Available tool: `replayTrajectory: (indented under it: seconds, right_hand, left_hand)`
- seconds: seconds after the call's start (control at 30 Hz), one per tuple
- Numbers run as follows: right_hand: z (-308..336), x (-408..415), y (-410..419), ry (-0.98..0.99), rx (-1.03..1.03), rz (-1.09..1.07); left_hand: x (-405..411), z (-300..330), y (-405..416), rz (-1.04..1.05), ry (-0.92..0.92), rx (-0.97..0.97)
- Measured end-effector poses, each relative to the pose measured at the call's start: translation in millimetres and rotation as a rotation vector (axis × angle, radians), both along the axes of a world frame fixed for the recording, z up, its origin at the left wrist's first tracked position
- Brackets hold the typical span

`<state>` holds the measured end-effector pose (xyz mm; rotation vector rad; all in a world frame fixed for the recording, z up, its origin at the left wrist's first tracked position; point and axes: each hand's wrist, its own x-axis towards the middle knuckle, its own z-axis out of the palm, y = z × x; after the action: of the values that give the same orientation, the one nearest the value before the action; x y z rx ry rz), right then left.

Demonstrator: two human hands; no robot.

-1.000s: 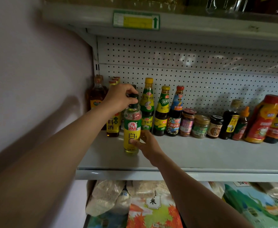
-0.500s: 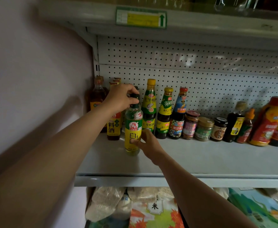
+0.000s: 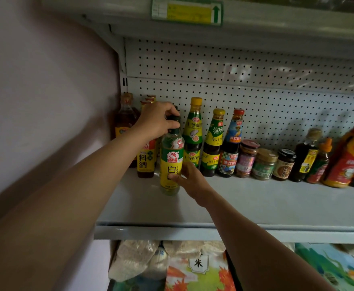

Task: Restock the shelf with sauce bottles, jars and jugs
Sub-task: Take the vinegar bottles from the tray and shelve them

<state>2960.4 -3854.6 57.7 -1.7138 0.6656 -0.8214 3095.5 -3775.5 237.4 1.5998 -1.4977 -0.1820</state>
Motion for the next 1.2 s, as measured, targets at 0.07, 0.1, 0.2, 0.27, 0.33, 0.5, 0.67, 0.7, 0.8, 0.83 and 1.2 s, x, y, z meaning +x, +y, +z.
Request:
replayTrajectory:
  seconds: [0.07, 0.1, 0.2, 0.27, 0.33, 0.5, 0.67, 0.7, 0.8, 0.83, 1.2]
  right_hand:
    - [0, 2, -2, 0.007, -0.002, -0.012]
    - [0, 3, -3, 0.01, -0.002, -0.014]
    - [2, 6, -4, 0.016, -0.007, -0.016]
    - [2, 8, -6, 0.028, -0.014, -0.028]
    - [1, 10, -7, 0.043, -0.014, -0.038]
    - [3, 18, -11, 0.086, -0.035, -0.082]
    - [4, 23, -13, 0.112, -0.07, -0.12]
    - [5, 24, -13, 0.12, -0.076, -0.134]
    - [6, 27, -14, 0.138, -0.11, -0.172]
    - [5, 29, -15, 0.139, -0.114, -0.177]
    - [5, 44, -27, 0.138, -0.111, -0.215]
  left_hand:
    - [1, 0, -2, 0.002, -0.011, -0.009]
    - [2, 0, -3, 0.003, -0.018, -0.015]
    - [4, -1, -6, 0.008, -0.028, -0.025]
    - [6, -2, -10, 0.012, -0.027, -0.026]
    - [7, -2, -12, 0.013, -0.034, -0.03]
    - [13, -4, -21, 0.018, -0.049, -0.032]
    - [20, -3, -31, 0.045, -0.073, -0.015]
    - [21, -3, -32, 0.047, -0.079, -0.01]
    - [25, 0, -37, 0.048, -0.096, 0.004]
    - [26, 0, -38, 0.052, -0.104, 0.007]
    - [36, -1, -56, 0.111, -0.173, -0.005]
